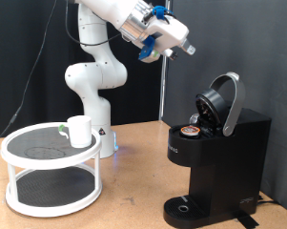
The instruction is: Make a cup of coffee with the keurig machine
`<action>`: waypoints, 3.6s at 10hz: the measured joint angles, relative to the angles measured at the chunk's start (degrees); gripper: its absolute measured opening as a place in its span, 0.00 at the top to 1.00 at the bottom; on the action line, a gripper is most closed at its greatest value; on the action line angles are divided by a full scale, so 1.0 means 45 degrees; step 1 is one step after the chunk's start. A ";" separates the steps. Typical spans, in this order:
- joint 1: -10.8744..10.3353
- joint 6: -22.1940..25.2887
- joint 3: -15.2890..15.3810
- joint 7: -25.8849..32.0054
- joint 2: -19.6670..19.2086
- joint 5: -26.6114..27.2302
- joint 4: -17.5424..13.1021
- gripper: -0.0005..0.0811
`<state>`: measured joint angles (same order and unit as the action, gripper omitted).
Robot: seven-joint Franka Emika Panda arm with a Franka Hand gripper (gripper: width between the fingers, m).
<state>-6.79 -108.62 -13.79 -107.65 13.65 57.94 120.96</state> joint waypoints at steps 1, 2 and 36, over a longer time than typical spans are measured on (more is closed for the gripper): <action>-0.0078 -0.0018 0.0202 -0.0263 -0.0084 0.0104 -0.0165 0.09; -0.0175 -0.0300 0.0506 -0.0691 -0.0162 0.0104 -0.0350 0.09; -0.0748 -0.1489 0.4208 -0.5200 -0.2148 -0.3376 -0.2350 0.98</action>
<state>-10.16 -115.32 5.14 -131.05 3.99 42.75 110.38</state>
